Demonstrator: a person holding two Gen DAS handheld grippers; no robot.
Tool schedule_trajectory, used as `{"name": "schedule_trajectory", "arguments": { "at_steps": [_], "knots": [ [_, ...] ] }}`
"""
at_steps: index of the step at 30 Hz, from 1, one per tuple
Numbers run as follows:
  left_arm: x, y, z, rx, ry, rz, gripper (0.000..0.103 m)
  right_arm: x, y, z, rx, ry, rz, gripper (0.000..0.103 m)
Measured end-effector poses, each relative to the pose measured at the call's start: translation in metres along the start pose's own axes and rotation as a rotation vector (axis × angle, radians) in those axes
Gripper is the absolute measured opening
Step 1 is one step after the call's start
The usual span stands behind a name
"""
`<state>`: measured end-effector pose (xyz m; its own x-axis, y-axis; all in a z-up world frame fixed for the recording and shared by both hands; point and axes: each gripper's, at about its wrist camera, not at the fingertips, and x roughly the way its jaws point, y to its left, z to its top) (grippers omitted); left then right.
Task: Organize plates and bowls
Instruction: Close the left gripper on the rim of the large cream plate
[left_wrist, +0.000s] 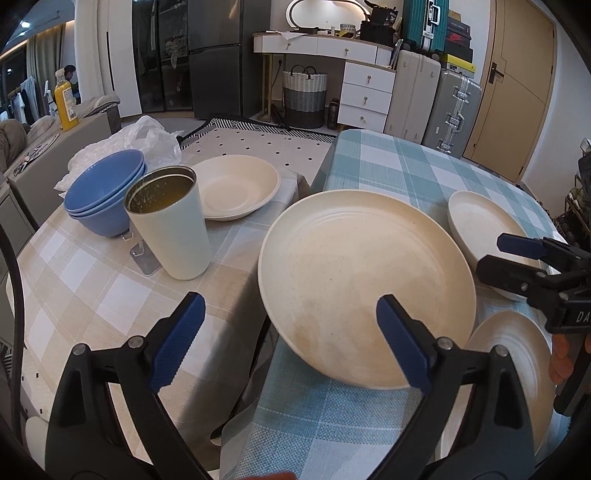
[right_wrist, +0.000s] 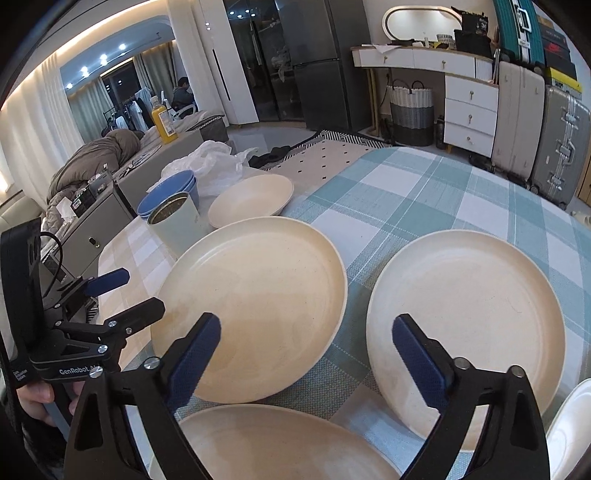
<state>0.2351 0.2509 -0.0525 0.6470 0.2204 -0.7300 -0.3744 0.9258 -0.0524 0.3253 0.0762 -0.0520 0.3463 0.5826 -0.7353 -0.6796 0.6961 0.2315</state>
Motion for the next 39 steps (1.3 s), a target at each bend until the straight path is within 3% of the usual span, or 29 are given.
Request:
{"name": "schedule_trajectory", "arguments": {
  "at_steps": [5,17,19,21,23,30,39],
  "knots": [
    [0.010,0.000,-0.001,-0.002,0.029,-0.004,0.091,0.009,-0.004,-0.002,0.022,0.019,0.045,0.094],
    [0.026,0.006,-0.002,-0.025,0.060,-0.030,0.086,0.029,0.004,-0.003,0.011,0.067,0.051,0.080],
    [0.027,0.006,-0.003,-0.026,0.066,-0.036,0.078,0.032,0.003,-0.003,0.013,0.076,0.048,0.076],
    [0.031,0.004,-0.002,-0.024,0.075,-0.039,0.072,0.035,0.003,-0.003,0.010,0.083,0.041,0.066],
    [0.032,0.004,-0.003,-0.021,0.080,-0.042,0.070,0.038,0.003,-0.003,0.009,0.095,0.032,0.061],
    [0.037,0.003,-0.004,-0.017,0.093,-0.046,0.043,0.041,0.000,-0.004,-0.007,0.107,-0.032,0.039],
    [0.041,0.005,-0.005,-0.015,0.097,0.014,0.020,0.041,0.000,-0.007,-0.037,0.100,-0.079,0.026]
  ]
}}
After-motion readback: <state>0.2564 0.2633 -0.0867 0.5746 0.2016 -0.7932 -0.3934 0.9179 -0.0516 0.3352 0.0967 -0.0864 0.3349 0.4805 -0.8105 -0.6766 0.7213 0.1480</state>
